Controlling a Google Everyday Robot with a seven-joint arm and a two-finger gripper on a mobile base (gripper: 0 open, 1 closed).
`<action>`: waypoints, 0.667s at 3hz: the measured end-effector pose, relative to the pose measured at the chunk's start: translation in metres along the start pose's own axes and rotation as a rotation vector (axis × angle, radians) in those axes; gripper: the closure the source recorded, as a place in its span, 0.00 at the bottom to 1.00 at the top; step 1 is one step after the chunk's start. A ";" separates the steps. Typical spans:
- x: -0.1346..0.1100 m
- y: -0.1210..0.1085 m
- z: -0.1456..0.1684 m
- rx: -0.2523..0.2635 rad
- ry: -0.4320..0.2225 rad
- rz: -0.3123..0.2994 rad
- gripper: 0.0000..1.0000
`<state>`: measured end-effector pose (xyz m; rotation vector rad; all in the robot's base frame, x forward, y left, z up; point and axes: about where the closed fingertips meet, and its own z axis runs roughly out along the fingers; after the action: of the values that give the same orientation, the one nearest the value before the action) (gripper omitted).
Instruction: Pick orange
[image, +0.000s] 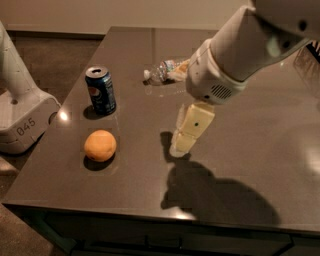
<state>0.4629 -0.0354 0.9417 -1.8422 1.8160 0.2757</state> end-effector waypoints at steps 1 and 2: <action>-0.018 0.005 0.034 -0.044 -0.049 -0.033 0.00; -0.033 0.006 0.063 -0.072 -0.077 -0.053 0.00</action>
Offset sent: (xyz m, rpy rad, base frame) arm 0.0135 0.0914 -0.0630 0.0850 0.0536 0.1359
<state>0.4682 0.0248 0.9035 -1.8992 1.7231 0.3913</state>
